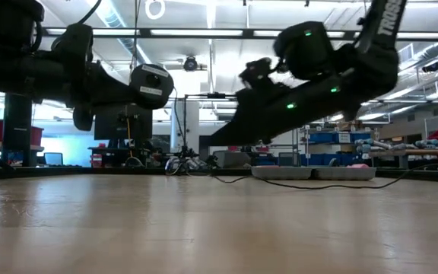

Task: Coil cords
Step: Coil the black wire onto the spool

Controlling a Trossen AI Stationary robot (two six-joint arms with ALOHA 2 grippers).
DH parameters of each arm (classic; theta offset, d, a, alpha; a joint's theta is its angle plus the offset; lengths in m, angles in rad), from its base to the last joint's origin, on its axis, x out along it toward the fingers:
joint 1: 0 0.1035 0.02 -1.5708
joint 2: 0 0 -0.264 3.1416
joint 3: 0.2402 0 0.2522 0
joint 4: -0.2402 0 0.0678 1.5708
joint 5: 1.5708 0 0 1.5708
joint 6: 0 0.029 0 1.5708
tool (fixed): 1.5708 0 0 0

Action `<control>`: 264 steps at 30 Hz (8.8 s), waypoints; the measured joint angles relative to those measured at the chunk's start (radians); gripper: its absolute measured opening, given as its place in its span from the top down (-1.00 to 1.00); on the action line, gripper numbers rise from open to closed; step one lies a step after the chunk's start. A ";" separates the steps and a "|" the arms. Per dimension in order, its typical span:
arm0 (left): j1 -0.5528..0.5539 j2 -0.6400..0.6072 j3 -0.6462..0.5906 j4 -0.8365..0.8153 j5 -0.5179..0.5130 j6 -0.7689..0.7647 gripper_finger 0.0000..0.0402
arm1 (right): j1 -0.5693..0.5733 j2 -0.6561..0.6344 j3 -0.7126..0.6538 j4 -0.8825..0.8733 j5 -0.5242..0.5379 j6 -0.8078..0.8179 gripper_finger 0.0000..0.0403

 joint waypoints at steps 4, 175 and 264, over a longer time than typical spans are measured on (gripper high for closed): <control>0.000 0.000 0.001 -0.002 0.003 0.001 1.00 | -0.001 0.067 0.092 0.002 0.000 -0.060 0.65; -0.056 -0.007 0.220 -0.601 -0.146 -0.241 1.00 | 0.004 -0.044 0.307 -0.665 0.030 0.191 0.88; 0.364 -0.006 0.262 -0.359 0.525 0.075 1.00 | 0.084 -0.151 -0.255 -0.006 0.129 0.123 0.58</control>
